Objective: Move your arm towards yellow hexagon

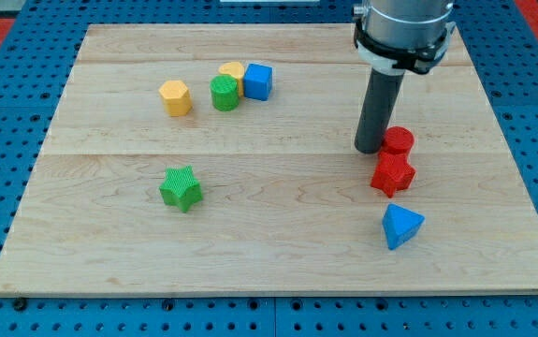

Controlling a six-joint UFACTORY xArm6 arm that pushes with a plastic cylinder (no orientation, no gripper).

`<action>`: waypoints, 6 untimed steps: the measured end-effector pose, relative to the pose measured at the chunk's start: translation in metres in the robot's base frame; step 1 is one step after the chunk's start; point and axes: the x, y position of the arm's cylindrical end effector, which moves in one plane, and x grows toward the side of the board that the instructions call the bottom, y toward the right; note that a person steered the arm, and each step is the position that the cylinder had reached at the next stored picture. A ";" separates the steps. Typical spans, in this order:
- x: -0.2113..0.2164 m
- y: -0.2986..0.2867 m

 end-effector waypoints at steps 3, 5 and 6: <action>-0.009 -0.144; 0.002 -0.263; -0.022 -0.300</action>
